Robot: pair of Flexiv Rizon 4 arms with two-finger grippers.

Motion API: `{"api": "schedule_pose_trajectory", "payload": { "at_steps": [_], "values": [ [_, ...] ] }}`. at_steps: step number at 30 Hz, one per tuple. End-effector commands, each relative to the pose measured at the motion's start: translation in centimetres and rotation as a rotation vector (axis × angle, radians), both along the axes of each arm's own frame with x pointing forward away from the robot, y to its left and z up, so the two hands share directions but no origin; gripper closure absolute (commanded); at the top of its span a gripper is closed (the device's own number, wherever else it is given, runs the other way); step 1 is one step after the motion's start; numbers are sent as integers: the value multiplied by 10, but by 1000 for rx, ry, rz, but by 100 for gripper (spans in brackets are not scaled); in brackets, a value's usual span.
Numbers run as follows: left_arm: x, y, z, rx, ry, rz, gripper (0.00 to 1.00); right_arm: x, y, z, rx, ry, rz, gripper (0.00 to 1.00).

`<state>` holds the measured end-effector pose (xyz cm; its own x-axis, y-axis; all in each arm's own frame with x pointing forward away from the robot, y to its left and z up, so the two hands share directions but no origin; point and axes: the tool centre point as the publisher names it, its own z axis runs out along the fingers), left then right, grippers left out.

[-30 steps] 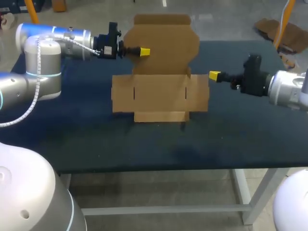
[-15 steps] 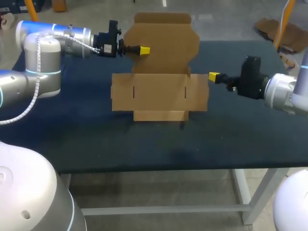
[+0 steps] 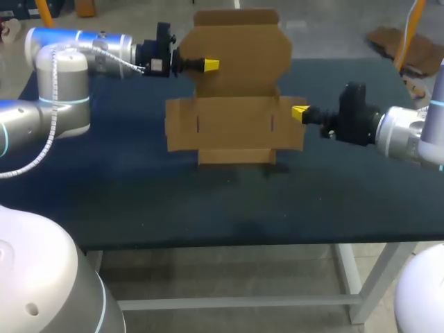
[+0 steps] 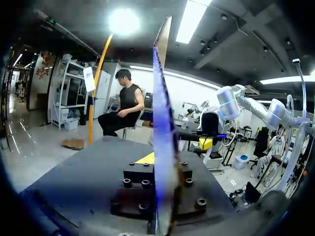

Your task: Assemble the packaging by folding the flat box into shape, placing the metal phone stand inside, and closing the box properly

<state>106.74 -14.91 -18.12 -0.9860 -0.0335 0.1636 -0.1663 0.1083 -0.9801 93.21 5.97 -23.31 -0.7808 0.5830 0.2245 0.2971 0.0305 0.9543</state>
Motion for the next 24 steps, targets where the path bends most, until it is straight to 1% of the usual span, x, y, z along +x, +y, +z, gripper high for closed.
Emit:
{"api": "schedule_pose_trajectory", "payload": {
  "at_steps": [1, 8, 12, 15, 20, 24],
  "values": [
    [-1, -2, 7, 8, -2, -7, 100, -11, 0, -6, 5, -16, -6, 100],
    [-7, -6, 25, 18, -14, -3, 100, -32, 2, -12, -60, -73, -1, 100],
    [-10, -8, 31, 17, -12, -1, 100, -41, 0, -19, -76, -78, 0, 100],
    [-15, -9, 34, 15, -12, -1, 100, -47, -1, -24, -83, -82, 1, 100],
    [-22, -11, 35, 14, 12, -3, 100, -54, 0, -32, -113, -98, -3, 100],
    [-29, -13, 35, 17, 29, 7, 100, -61, 0, -34, -130, -109, -5, 100]
  ]
}}
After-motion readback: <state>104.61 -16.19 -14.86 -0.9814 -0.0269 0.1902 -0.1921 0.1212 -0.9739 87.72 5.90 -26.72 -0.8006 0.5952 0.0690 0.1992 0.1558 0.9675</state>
